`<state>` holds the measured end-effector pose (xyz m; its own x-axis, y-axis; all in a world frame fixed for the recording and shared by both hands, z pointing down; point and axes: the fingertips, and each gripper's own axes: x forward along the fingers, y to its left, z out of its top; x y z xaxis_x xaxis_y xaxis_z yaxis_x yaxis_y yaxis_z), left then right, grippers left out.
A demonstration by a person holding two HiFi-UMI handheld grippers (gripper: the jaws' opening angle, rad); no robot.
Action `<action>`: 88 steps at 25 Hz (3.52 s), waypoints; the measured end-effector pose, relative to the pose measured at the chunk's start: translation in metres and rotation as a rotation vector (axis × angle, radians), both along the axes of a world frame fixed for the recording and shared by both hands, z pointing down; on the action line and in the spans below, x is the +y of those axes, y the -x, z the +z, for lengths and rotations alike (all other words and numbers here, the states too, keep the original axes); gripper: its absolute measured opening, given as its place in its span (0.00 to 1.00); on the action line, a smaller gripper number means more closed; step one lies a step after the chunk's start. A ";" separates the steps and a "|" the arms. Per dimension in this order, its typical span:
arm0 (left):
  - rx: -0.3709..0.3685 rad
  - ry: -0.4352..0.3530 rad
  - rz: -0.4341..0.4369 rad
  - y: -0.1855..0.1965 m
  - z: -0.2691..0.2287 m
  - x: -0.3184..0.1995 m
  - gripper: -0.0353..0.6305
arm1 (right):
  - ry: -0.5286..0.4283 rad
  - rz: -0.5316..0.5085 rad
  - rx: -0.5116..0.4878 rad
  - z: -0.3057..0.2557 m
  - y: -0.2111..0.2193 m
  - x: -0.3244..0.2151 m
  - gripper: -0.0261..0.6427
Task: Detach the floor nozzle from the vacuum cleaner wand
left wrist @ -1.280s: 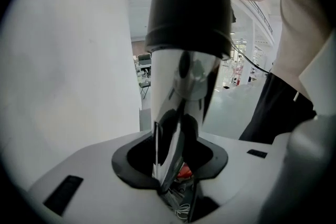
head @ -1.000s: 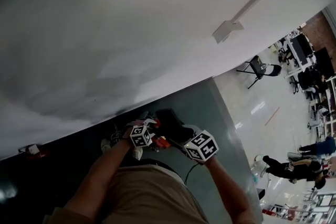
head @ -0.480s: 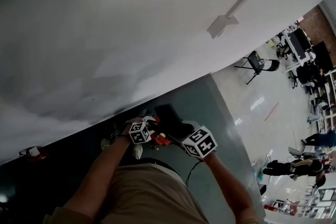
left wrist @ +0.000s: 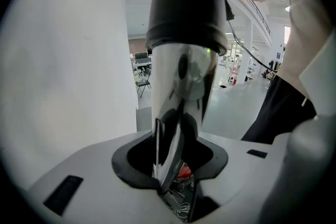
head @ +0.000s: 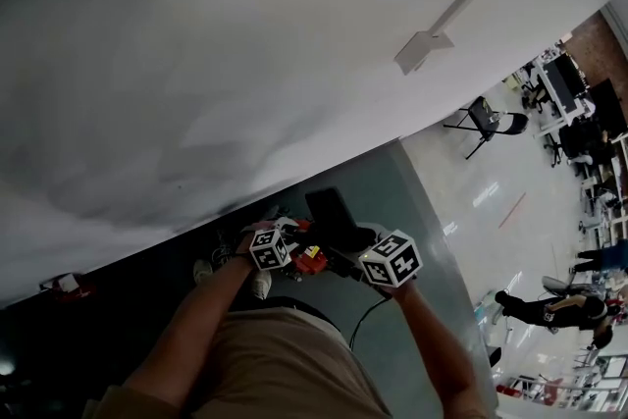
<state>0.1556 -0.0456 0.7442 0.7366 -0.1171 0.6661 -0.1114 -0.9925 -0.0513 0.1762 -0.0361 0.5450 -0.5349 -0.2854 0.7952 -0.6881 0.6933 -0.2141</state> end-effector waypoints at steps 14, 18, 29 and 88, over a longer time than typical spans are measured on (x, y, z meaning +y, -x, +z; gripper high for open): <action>-0.014 -0.021 0.051 -0.011 0.013 -0.013 0.26 | -0.009 -0.075 -0.028 0.011 -0.006 -0.012 0.38; -0.015 0.002 0.044 -0.007 0.012 -0.014 0.25 | -0.013 -0.048 -0.093 0.006 -0.008 -0.020 0.38; -0.034 -0.008 0.105 -0.004 0.003 -0.010 0.25 | -0.028 -0.140 -0.095 -0.002 -0.006 -0.017 0.38; -0.044 0.034 0.193 -0.011 0.009 -0.011 0.25 | -0.128 -0.197 -0.226 -0.014 -0.021 -0.021 0.34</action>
